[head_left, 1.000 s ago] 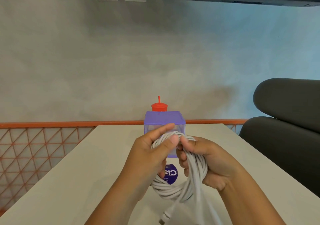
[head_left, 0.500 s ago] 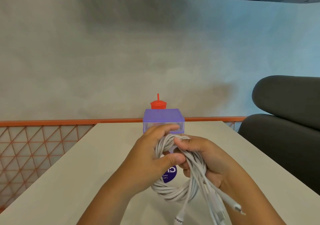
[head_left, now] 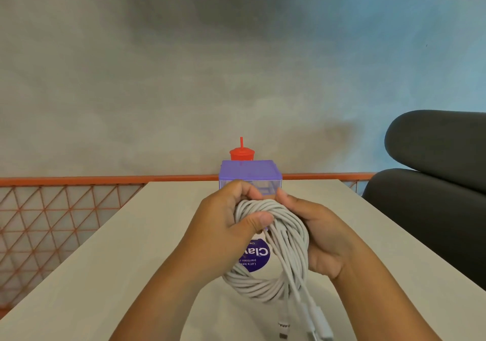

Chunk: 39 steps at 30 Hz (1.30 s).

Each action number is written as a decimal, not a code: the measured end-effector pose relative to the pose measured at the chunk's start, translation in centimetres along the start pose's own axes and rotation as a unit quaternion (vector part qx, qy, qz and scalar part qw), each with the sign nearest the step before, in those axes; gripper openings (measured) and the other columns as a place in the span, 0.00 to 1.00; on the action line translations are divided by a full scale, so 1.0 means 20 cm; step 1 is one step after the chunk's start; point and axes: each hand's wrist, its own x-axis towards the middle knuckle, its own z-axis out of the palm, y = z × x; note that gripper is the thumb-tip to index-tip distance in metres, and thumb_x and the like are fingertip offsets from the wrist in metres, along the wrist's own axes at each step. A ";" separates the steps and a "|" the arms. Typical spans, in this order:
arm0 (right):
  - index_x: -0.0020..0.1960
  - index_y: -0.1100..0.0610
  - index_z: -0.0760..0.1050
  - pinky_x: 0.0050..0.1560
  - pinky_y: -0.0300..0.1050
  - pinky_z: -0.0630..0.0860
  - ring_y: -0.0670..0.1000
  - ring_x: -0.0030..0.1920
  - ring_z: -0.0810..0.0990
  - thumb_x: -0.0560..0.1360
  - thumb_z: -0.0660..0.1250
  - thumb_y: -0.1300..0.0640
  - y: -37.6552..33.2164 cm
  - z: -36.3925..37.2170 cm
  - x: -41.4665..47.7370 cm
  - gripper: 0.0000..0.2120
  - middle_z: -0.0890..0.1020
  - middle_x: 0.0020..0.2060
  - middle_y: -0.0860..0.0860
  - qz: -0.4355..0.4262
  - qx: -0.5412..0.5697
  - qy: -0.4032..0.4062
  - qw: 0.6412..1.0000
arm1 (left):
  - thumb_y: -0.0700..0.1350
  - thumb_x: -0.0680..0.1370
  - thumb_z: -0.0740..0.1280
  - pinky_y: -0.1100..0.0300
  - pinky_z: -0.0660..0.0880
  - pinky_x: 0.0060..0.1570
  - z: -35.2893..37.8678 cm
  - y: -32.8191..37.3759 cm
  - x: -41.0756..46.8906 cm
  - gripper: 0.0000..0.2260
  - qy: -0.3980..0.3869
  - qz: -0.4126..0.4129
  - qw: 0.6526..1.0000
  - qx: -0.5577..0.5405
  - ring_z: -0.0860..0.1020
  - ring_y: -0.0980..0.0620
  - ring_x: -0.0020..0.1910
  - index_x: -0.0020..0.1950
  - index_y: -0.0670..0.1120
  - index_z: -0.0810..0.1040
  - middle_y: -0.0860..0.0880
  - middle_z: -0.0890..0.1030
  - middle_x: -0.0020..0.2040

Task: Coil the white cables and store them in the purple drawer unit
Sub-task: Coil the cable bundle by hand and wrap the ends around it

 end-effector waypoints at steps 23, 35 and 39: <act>0.56 0.52 0.75 0.50 0.54 0.78 0.56 0.44 0.80 0.59 0.64 0.72 -0.05 0.00 -0.05 0.28 0.81 0.45 0.58 -0.108 -0.228 0.054 0.966 | 0.37 0.72 0.70 0.70 0.71 0.29 -0.01 0.04 0.01 0.06 0.088 0.007 0.996 -0.009 0.74 0.61 0.26 0.41 0.49 0.78 0.56 0.78 0.28; 0.54 0.40 0.72 0.38 0.28 0.71 0.40 0.38 0.75 0.67 0.67 0.67 0.02 0.06 0.00 0.25 0.76 0.52 0.45 -0.263 -0.467 0.242 0.809 | 0.45 0.67 0.66 0.71 0.66 0.26 -0.04 0.06 0.00 0.07 -0.018 -0.070 0.989 -0.127 0.68 0.59 0.23 0.42 0.47 0.81 0.53 0.73 0.23; 0.53 0.39 0.72 0.43 0.35 0.74 0.40 0.40 0.74 0.67 0.67 0.68 0.02 0.06 0.00 0.27 0.75 0.56 0.44 -0.271 -0.458 0.220 0.818 | 0.47 0.68 0.65 0.72 0.66 0.25 -0.08 0.07 -0.01 0.07 -0.058 -0.092 0.986 -0.130 0.70 0.59 0.23 0.36 0.49 0.82 0.50 0.74 0.25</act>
